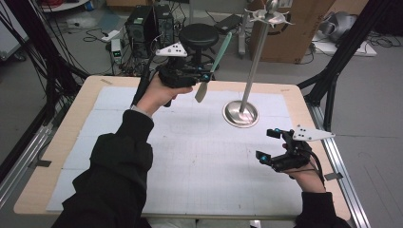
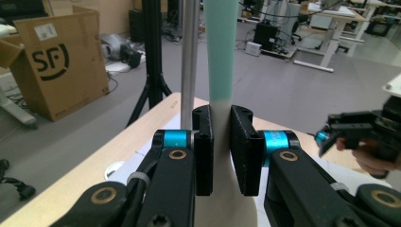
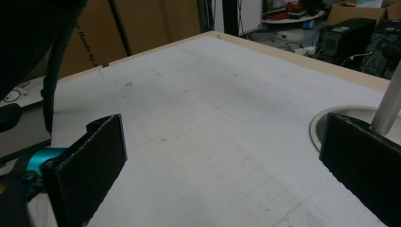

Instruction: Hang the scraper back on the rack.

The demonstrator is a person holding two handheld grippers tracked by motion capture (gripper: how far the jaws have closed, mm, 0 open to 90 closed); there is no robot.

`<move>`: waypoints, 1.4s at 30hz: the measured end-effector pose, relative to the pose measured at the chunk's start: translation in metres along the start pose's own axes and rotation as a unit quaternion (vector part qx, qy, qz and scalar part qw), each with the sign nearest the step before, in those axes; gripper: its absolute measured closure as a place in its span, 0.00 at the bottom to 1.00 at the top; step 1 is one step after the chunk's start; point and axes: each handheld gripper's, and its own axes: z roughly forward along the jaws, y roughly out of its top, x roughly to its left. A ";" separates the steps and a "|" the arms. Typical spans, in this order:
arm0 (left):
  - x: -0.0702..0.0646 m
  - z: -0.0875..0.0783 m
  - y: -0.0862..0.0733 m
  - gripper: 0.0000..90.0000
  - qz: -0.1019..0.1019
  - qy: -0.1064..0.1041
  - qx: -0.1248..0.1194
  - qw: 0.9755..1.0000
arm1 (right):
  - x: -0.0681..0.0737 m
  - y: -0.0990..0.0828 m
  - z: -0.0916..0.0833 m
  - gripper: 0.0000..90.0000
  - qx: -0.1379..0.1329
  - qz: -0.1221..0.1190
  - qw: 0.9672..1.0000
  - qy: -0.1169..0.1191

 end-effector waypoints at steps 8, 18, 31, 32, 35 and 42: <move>0.006 0.019 0.007 0.89 -0.008 0.012 -0.011 1.000 | 0.000 0.003 0.000 0.00 -0.006 0.000 1.000 0.003; 0.009 0.029 0.019 0.89 -0.007 0.021 -0.032 0.999 | 0.000 -0.001 0.003 0.01 0.001 -0.001 1.000 0.008; -0.001 0.041 0.030 0.89 0.001 0.014 -0.033 0.999 | -0.001 -0.001 0.003 0.00 0.000 0.002 1.000 0.008; -0.001 0.042 0.030 0.89 0.001 0.015 -0.029 0.999 | -0.001 -0.001 0.003 0.01 -0.001 0.002 1.000 0.008; -0.001 0.044 0.028 0.89 -0.002 0.016 -0.026 1.000 | -0.001 -0.002 0.003 0.00 0.000 0.003 1.000 0.009; -0.002 0.054 0.024 0.89 -0.005 0.021 -0.019 1.000 | -0.003 -0.002 0.000 0.00 -0.004 0.005 1.000 0.006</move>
